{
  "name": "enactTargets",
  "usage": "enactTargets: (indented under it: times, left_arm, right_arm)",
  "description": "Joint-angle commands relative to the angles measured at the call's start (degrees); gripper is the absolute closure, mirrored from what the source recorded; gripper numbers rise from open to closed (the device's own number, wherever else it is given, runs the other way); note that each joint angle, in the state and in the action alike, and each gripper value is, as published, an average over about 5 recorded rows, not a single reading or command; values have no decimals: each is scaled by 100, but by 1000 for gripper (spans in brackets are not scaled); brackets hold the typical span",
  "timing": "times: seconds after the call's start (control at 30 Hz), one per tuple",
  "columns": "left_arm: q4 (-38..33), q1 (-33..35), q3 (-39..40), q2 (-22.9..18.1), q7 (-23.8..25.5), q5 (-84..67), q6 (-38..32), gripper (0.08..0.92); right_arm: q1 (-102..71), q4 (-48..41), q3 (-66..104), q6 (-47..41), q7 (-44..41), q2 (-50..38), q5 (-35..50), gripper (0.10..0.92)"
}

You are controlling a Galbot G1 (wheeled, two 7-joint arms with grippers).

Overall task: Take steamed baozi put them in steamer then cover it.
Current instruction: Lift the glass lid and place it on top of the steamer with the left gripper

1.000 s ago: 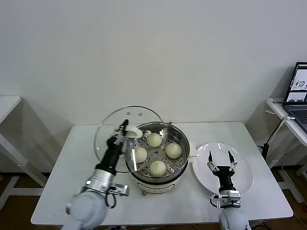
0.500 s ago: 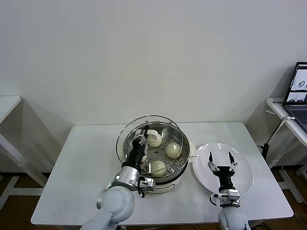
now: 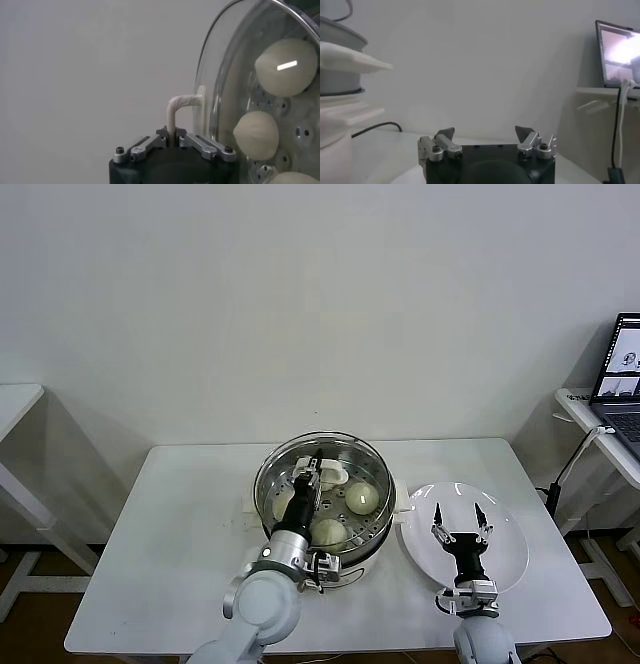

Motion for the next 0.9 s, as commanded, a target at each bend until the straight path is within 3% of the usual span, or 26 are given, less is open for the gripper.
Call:
enactTargets:
  times: [0.03, 0.9]
  left_arm:
    - [163, -88, 129, -116, 263, 420, 92, 807]
    - [389, -96, 154, -328, 309, 614, 105, 807]
  right_arm:
    - [13, -40, 6, 12, -3, 19, -27, 203]
    - [81, -178, 45, 115, -67, 84, -197, 203]
